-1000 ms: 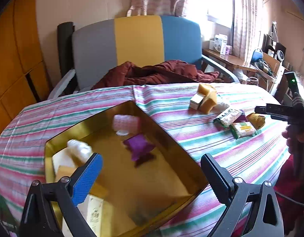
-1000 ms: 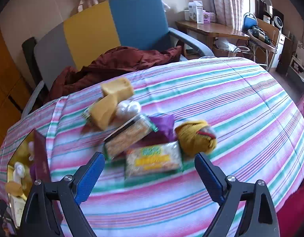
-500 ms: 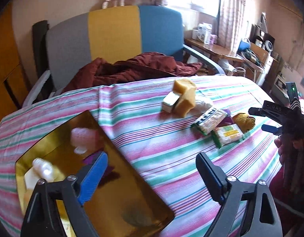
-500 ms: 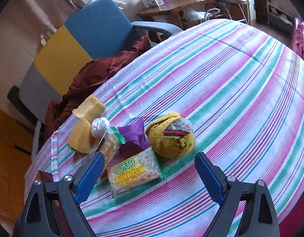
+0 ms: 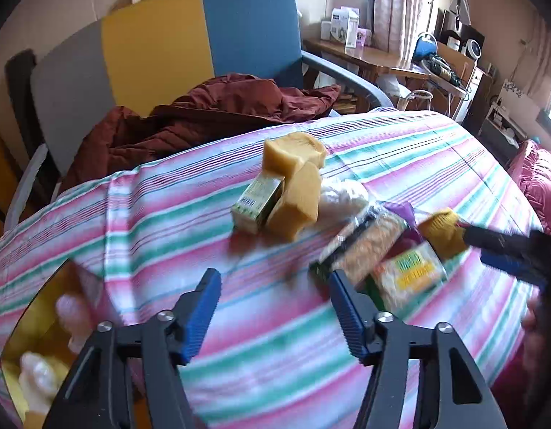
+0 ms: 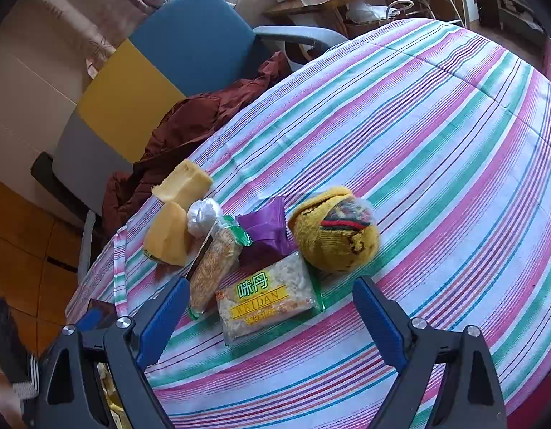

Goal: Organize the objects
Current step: 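Grasp the second yellow sponge with the left tool while the right tool grasps the WEIDAN packet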

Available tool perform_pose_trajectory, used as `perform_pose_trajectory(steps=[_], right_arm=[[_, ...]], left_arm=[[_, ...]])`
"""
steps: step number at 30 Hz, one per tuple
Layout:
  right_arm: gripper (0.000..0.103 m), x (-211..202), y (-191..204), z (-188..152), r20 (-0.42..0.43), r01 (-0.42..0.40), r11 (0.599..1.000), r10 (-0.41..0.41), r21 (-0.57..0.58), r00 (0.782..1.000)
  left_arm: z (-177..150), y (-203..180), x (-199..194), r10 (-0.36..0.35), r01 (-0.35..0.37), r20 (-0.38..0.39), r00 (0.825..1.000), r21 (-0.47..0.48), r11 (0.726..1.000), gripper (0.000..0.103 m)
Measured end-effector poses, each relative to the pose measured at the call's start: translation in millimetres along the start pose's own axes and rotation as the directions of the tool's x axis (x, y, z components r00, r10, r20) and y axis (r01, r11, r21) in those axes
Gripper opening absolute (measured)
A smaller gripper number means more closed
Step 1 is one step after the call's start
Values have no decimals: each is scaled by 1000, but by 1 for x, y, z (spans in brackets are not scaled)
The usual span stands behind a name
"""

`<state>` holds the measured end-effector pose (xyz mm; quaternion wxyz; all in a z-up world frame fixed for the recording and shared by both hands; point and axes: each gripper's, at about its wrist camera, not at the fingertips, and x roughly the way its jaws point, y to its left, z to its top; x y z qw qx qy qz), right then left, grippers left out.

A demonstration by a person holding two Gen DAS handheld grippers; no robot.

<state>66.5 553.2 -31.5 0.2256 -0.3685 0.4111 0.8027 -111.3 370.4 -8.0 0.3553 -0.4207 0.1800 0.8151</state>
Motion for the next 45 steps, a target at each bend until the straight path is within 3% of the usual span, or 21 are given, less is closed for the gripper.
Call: perform_pose_trajectory(steps=[14, 16, 17, 25, 33, 37, 41, 45], right_arm=[[94, 7, 2, -1, -46, -49, 999, 48, -9, 998], [94, 9, 3, -1, -54, -48, 999, 47, -15, 997], [94, 10, 3, -1, -57, -48, 999, 47, -17, 997], [94, 15, 12, -3, -70, -34, 997, 29, -70, 997], [94, 32, 37, -16, -136, 11, 971, -44, -238, 990], [94, 49, 61, -26, -189, 50, 903, -143, -427, 971], [94, 62, 86, -30, -212, 23, 739, -223, -674, 951], [94, 82, 87, -35, -222, 10, 586, -323, -810, 920]], left_arm=[[52, -32, 87, 63, -61, -9, 998, 154, 986, 64], [53, -33, 100, 61, -54, -35, 998, 171, 984, 40], [52, -32, 103, 62, -54, -40, 997, 166, 985, 33], [22, -11, 51, -88, 88, -9, 996, 13, 996, 32], [-26, -5, -30, -136, 137, 75, 988, -15, 990, 32], [-50, 10, -65, -159, 163, 93, 983, -33, 986, 32], [-75, 26, -91, -167, 173, 102, 981, -46, 984, 32], [-97, 48, -107, -169, 180, 105, 980, -102, 978, 32]])
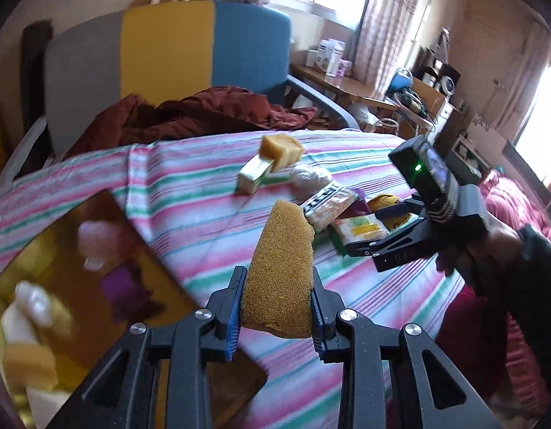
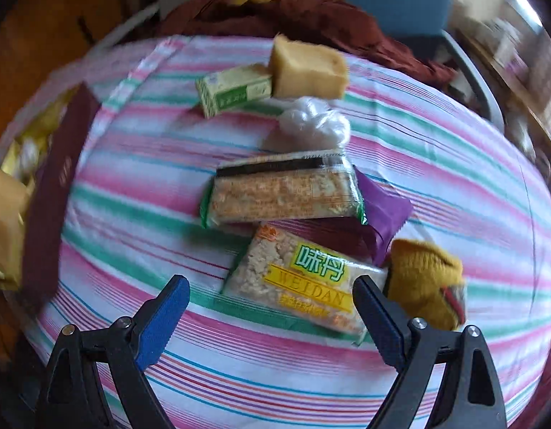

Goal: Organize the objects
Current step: 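Grasp the second yellow sponge with the left tool while the right tool grasps the WEIDAN packet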

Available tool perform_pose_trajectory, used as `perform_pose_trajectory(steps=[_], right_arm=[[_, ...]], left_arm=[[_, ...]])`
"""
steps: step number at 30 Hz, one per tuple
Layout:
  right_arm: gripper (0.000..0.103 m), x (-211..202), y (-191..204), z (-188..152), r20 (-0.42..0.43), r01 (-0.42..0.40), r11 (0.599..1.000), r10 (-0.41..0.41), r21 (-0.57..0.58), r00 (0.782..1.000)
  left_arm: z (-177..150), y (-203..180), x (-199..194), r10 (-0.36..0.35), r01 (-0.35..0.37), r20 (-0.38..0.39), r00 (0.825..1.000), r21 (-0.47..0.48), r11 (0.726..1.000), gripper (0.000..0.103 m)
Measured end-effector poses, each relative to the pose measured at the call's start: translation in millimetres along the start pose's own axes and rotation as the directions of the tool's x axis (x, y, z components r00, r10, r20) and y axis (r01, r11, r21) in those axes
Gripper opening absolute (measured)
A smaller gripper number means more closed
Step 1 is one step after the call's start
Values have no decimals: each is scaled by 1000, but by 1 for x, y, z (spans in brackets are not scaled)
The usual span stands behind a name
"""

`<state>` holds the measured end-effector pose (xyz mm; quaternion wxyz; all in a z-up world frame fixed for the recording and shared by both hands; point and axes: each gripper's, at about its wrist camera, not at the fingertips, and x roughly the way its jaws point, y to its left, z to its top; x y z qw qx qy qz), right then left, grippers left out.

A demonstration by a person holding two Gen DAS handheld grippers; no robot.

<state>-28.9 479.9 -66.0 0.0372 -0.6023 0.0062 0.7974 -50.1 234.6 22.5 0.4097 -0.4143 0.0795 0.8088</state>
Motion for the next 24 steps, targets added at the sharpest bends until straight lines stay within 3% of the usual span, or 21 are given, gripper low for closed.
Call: perform_pose_trajectory(steps=[5, 7, 9, 11, 13, 16, 18, 22, 24], right_arm=[[102, 28, -15, 2, -50, 54, 997, -56, -46, 997], [102, 30, -22, 2, -46, 16, 1000, -16, -8, 999], [95, 27, -22, -1, -42, 1, 1000, -1, -1, 999], [73, 21, -17, -5, -36, -9, 1000, 9, -8, 999], [60, 16, -9, -11, -40, -7, 1000, 6, -23, 999], [51, 11, 7, -21, -49, -16, 999, 14, -44, 999], [51, 8, 18, -27, -63, -56, 997, 52, -57, 997], [72, 3, 21, -27, -40, -63, 997, 61, -38, 997], [73, 4, 14, -23, -28, -56, 998, 56, 4, 998]], left_arm=[[-18, 24, -20, 21, -21, 0, 1000, -68, 997, 32], [-25, 30, -26, 21, -21, 3, 1000, -87, 996, 32], [-30, 37, -31, 26, -26, 4, 1000, -107, 994, 32], [-36, 44, -33, 30, -29, 3, 1000, -126, 992, 32], [-42, 49, -35, 37, -37, -1, 999, -143, 989, 32], [-51, 56, -40, 41, -41, -3, 999, -163, 986, 32], [-57, 59, -44, 40, -40, -4, 999, -175, 984, 33], [-67, 66, -54, 39, -36, 7, 999, -197, 980, 33], [-69, 69, -59, 40, -36, 15, 999, -203, 979, 33]])
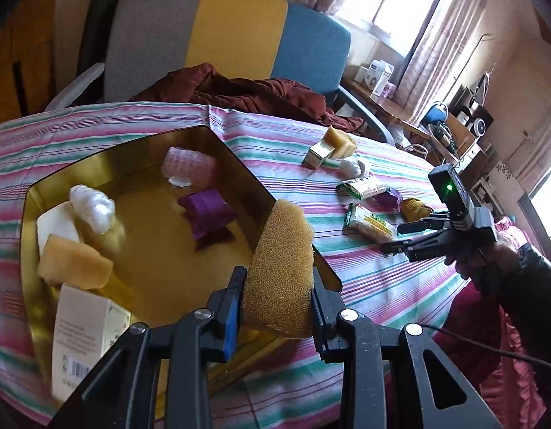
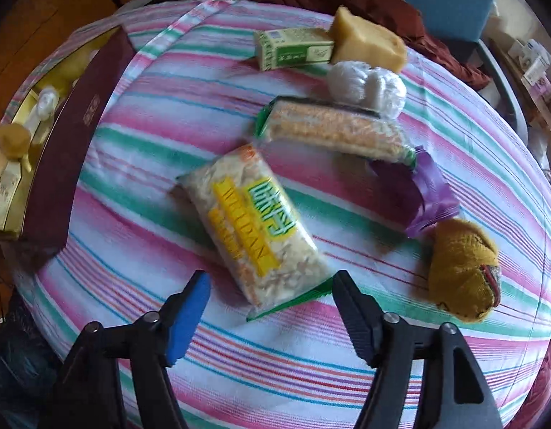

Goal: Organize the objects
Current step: 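Grasp the second yellow sponge with the left tool while the right tool grasps the WEIDAN packet, then carry the sponge and WEIDAN packet into the gold tray and release both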

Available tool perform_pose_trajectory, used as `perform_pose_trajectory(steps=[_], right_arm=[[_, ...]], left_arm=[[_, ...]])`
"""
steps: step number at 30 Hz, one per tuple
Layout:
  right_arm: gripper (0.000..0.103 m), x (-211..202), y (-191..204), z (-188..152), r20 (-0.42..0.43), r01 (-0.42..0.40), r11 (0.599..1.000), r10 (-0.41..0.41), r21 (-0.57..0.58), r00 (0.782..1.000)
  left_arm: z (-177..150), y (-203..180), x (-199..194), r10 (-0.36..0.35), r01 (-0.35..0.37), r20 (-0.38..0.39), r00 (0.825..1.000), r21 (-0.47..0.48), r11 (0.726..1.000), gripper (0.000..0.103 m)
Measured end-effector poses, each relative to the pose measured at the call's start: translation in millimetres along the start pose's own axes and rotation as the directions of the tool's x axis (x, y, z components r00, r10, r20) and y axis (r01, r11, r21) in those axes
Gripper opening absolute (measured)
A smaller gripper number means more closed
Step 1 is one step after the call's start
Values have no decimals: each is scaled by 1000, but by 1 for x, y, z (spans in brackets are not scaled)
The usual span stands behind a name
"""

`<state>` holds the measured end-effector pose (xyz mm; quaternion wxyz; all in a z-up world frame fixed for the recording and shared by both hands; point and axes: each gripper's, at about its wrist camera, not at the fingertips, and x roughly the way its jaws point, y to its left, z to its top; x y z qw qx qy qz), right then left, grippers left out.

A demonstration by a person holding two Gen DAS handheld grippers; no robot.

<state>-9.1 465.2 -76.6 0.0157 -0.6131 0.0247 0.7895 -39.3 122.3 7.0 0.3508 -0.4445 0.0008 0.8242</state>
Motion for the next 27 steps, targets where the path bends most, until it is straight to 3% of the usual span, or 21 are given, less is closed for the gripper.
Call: perform_pose_trajectory(steps=[6, 7, 9, 10, 12, 20, 23, 27], right_arm=[[78, 17, -7, 12, 0, 20, 999, -20, 51, 1000], [75, 18, -3, 14, 2, 9, 999, -9, 52, 1000], [55, 14, 3, 14, 13, -6, 1000, 5, 31, 1000], [51, 12, 8, 13, 11, 6, 1000, -6, 14, 1000], [49, 9, 18, 9, 2, 43, 999, -43, -19, 999], [49, -47, 35, -6, 145, -40, 999, 42, -18, 989], [49, -69, 76, -3, 204, -78, 996, 87, -54, 975], [49, -81, 140, 35, 244, -153, 982, 176, -111, 954]], left_arm=[[-4, 12, -18, 8, -7, 36, 999, -23, 1000, 33], [-5, 15, -20, 11, -10, 41, 999, -30, 999, 33], [-7, 22, -27, 23, -20, 53, 998, -46, 999, 33], [-9, 26, -32, 28, -25, 59, 998, -58, 998, 33], [-13, 38, -38, 43, -37, 69, 997, -88, 995, 33], [-19, 92, -66, 120, -91, 122, 985, -221, 971, 33], [-19, 104, -73, 129, -89, 146, 981, -252, 964, 33], [-19, 110, -75, 142, -100, 149, 979, -260, 961, 33]])
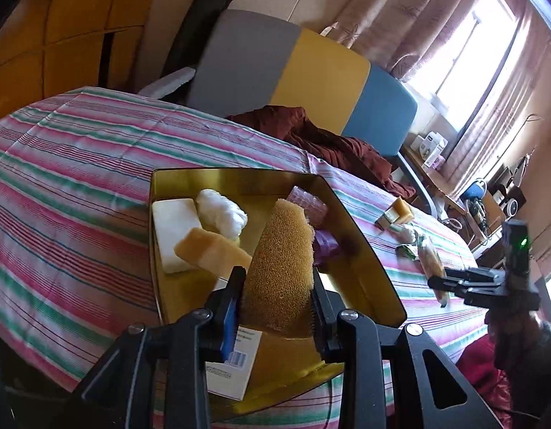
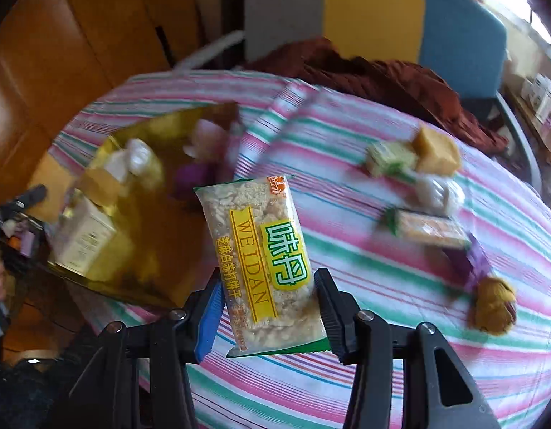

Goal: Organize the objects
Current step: 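Carry the sponge and WEIDAN packet into the gold tray and release both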

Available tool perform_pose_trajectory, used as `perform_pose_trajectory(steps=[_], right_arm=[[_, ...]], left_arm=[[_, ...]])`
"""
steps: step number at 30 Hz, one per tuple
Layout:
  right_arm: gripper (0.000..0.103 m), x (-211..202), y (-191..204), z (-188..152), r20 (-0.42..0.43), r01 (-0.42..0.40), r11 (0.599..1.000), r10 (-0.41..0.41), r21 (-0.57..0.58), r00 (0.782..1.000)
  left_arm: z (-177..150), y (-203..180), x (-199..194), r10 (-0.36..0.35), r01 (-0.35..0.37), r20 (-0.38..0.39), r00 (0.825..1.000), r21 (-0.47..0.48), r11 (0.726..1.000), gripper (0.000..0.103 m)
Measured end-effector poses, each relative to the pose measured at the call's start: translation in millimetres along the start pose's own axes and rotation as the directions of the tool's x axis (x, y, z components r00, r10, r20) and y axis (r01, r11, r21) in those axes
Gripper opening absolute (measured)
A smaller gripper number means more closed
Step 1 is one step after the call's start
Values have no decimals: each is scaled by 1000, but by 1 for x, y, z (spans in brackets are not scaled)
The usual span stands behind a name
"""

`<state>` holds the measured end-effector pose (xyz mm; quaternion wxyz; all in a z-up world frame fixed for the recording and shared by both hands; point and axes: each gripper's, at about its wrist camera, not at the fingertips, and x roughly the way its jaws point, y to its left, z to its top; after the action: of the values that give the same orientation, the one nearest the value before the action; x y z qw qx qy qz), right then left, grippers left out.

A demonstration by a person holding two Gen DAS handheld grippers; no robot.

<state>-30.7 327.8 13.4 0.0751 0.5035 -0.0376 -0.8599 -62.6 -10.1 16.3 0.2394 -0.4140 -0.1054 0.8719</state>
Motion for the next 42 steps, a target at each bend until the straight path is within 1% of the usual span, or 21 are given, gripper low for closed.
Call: perform_pose_trajectory(steps=[1, 3, 5, 7, 9, 10, 11, 12, 14, 16, 18, 20, 24, 27, 29, 30, 33, 35, 37, 40, 42], right_arm=[[49, -1, 27, 4, 4, -19, 1000, 20, -10, 1000], [49, 12, 56, 28, 3, -43, 999, 43, -27, 999], [50, 26, 74, 48, -5, -65, 998, 65, -19, 998], [50, 46, 90, 68, 4, -81, 997, 81, 15, 997], [59, 61, 94, 87, 38, -103, 993, 101, 64, 994], [73, 64, 96, 92, 51, -107, 990, 103, 86, 993], [80, 69, 98, 94, 61, -107, 989, 101, 101, 993], [80, 73, 99, 95, 63, -108, 989, 101, 106, 993], [80, 71, 99, 88, 52, -107, 989, 102, 100, 993], [80, 70, 99, 78, 38, -84, 993, 81, 83, 996], [80, 68, 99, 65, 28, -58, 996, 57, 63, 998], [80, 62, 99, 51, 21, -36, 998, 35, 47, 999], [80, 62, 101, 31, 24, 1, 999, -2, 36, 1000], [80, 57, 99, 20, 40, 15, 998, -18, 57, 999], [80, 53, 96, 14, 51, 26, 997, -30, 77, 998], [81, 51, 94, 11, 54, 30, 996, -35, 85, 998], [81, 47, 90, 4, 59, 35, 994, -41, 105, 997], [81, 44, 88, -1, 63, 43, 993, -50, 114, 997], [81, 41, 85, -5, 67, 45, 991, -53, 124, 996], [81, 37, 81, -10, 76, 44, 989, -55, 138, 996], [81, 35, 80, -13, 84, 48, 988, -61, 148, 995]], left_arm=[[0, 1, 2, 5, -5, -5, 1000, 1, 1000, 33], [1, 3, 5, 16, -16, -6, 1000, 6, 1000, 34], [3, 6, 11, 27, -27, -17, 999, 6, 1000, 35], [2, 8, 15, 34, -34, -25, 999, 0, 999, 41], [1, 8, 19, 26, -26, -31, 999, -1, 1000, 69], [0, 7, 19, 14, -14, -25, 1000, -8, 1000, 74], [-1, 7, 18, -7, 6, -14, 1000, -11, 1000, 77], [-3, 5, 18, -22, 22, -14, 1000, 0, 1000, 77], [-6, 3, 20, -19, 19, -19, 1000, 18, 1000, 76], [-11, 2, 23, -16, 17, -33, 999, 27, 999, 74], [-14, 0, 21, -16, 17, -24, 1000, 33, 999, 70], [-19, -4, 19, -34, 35, -14, 999, 59, 998, 70], [-24, -13, 19, -97, 100, -32, 995, 88, 991, 70], [-27, -21, 17, -140, 144, -39, 989, 110, 983, 71], [-30, -27, 15, -194, 199, -56, 979, 132, 971, 73], [-32, -32, 15, -201, 209, -64, 977, 151, 966, 74], [-36, -38, 17, -189, 198, -71, 979, 163, 967, 75], [-34, -36, 17, -176, 181, -49, 983, 137, 974, 75], [-31, -32, 16, -183, 187, -45, 982, 105, 977, 76], [-31, -28, 15, -152, 156, -43, 987, 94, 983, 77], [-32, -28, 14, -111, 115, -41, 993, 93, 989, 78]])
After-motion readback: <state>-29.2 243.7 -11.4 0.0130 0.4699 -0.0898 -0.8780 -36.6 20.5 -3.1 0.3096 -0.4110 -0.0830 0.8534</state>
